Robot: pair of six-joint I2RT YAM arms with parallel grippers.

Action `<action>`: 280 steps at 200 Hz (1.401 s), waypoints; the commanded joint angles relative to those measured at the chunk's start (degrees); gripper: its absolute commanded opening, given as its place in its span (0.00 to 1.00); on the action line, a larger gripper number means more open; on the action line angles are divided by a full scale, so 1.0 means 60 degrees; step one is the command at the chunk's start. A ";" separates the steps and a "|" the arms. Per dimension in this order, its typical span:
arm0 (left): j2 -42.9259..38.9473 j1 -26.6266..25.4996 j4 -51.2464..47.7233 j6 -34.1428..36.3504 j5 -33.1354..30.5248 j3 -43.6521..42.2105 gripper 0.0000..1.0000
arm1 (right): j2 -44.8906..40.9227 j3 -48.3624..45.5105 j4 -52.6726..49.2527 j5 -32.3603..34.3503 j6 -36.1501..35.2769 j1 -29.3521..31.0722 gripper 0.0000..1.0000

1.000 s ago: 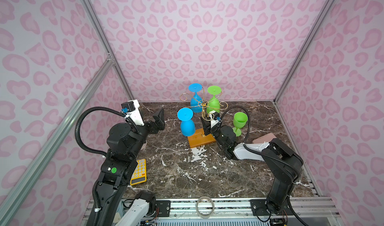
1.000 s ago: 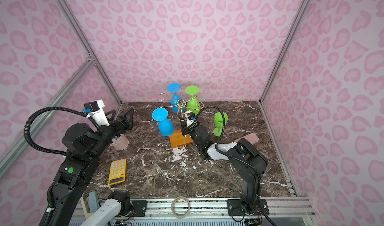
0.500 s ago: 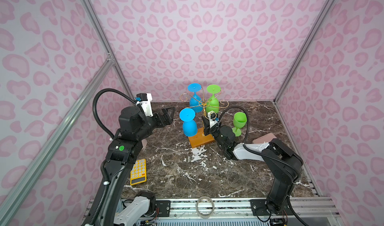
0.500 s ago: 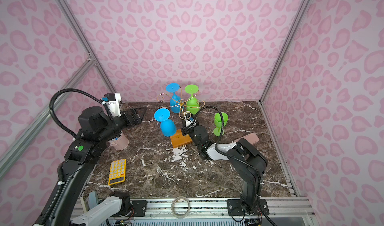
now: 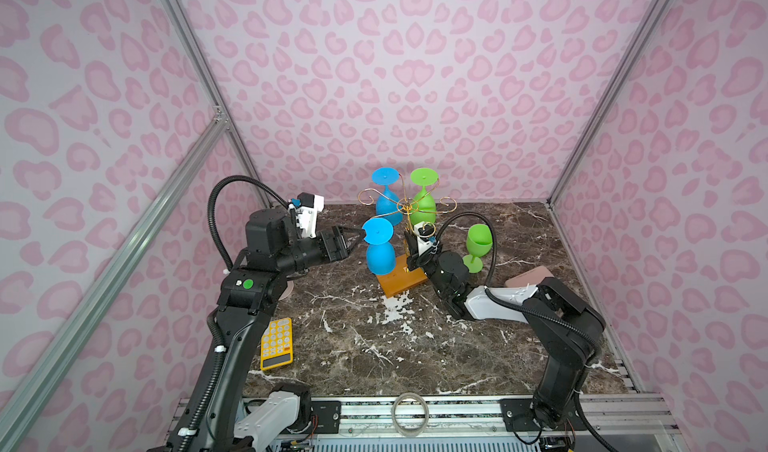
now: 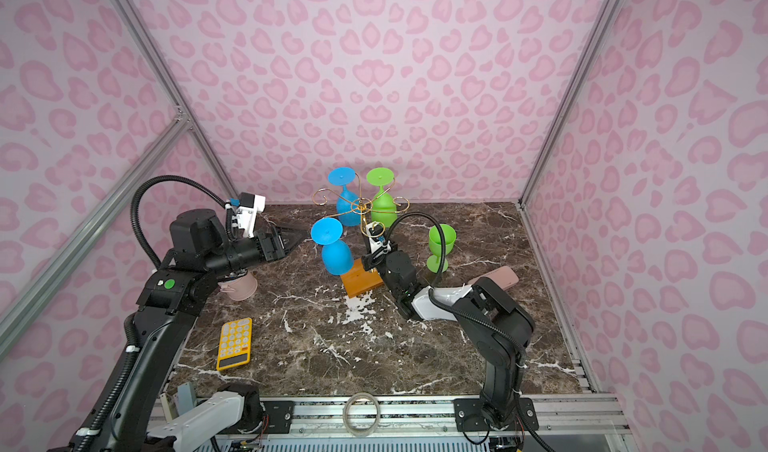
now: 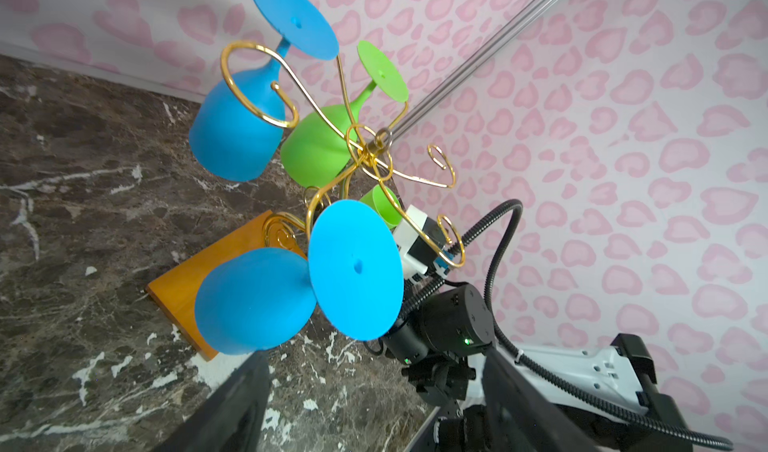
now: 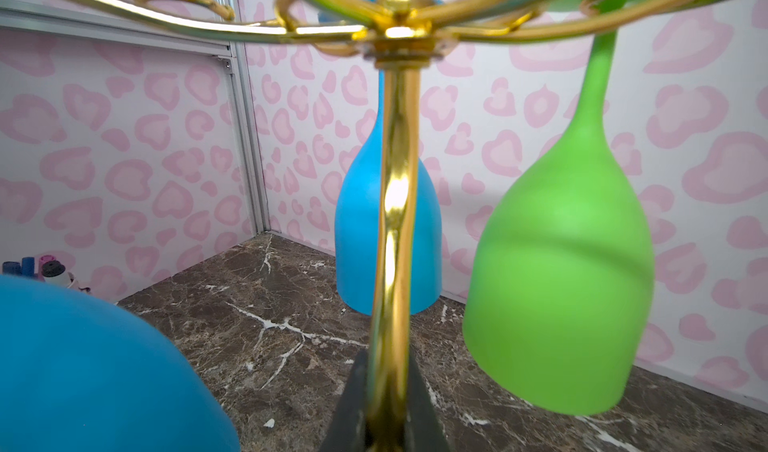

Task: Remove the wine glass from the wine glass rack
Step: 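Reach the left gripper to the nearer blue glass's foot while the right holds the rack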

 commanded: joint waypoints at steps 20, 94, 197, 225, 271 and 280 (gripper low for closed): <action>0.0118 0.0012 -0.0144 0.0022 0.0767 -0.0291 0.79 | 0.0090 0.0034 -0.0107 0.0244 0.0015 0.0142 0.01; -0.0536 0.0020 0.2622 -0.2084 0.0531 -0.1871 0.66 | 0.0208 0.0167 -0.0195 0.0276 -0.0035 0.0201 0.00; -0.0487 -0.0013 0.3896 -0.3117 0.0078 -0.2347 0.52 | 0.0362 0.0386 -0.0275 0.0159 -0.0065 0.0216 0.00; -0.0388 -0.0048 0.4269 -0.3272 0.0030 -0.2354 0.51 | 0.0354 0.0360 -0.0284 0.0188 -0.0087 0.0216 0.00; -0.0132 -0.0284 0.4583 -0.3438 -0.0025 -0.2369 0.43 | 0.0369 0.0369 -0.0273 0.0202 -0.0079 0.0216 0.00; -0.0104 -0.0376 0.4513 -0.3400 -0.0054 -0.2384 0.42 | 0.0383 0.0376 -0.0270 0.0203 -0.0065 0.0216 0.00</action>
